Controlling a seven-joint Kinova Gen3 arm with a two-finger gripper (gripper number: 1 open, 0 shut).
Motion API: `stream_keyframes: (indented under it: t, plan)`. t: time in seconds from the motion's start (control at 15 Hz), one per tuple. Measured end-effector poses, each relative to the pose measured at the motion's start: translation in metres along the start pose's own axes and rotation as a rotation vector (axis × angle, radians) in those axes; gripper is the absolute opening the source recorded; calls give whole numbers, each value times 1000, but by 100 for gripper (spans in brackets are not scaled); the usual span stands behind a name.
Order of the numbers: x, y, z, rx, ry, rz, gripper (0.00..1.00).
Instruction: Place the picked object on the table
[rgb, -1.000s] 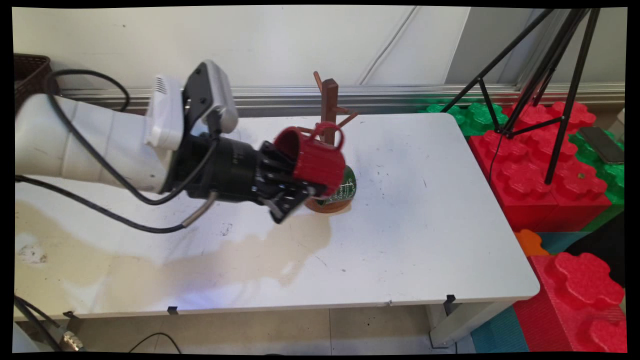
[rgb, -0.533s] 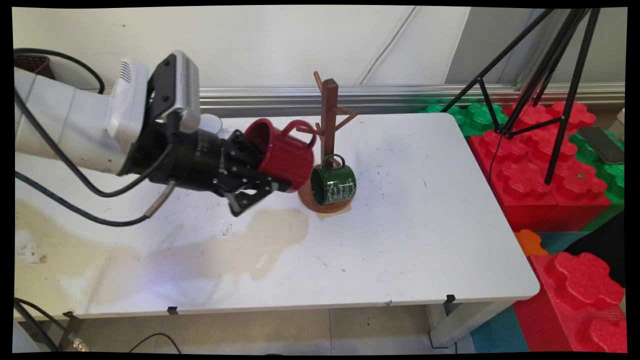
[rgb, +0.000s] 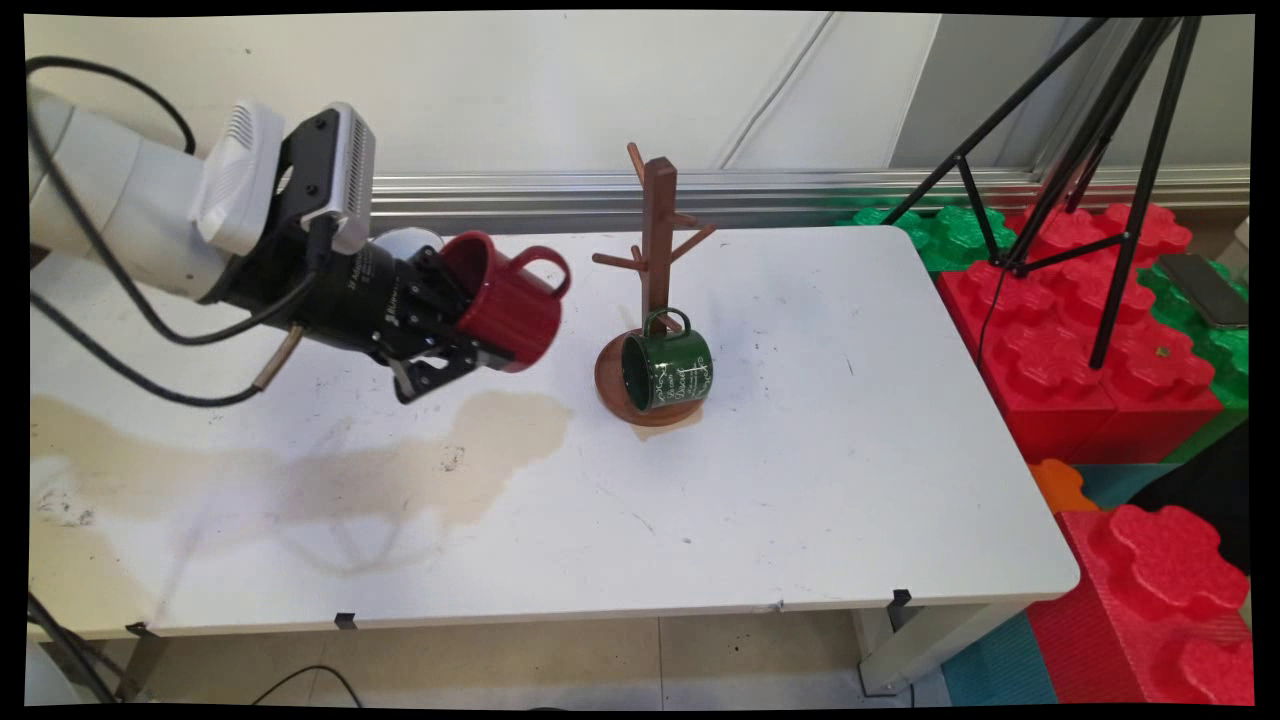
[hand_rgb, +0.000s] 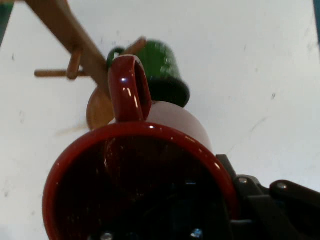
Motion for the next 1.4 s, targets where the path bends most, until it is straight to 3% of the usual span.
stream_keyframes:
  t: [0.27, 0.67, 0.93, 1.0, 1.4]
  plan:
    - [-10, -30, 11, -1, -102, 31, 0]
    - [-27, -62, 44, -51, -259, 88, 0]
    - [-42, -71, 64, -85, -347, 110, 0]
    - [-55, -73, 66, -90, -381, 103, 0]
    - [-76, -85, 95, -121, -463, 123, 0]
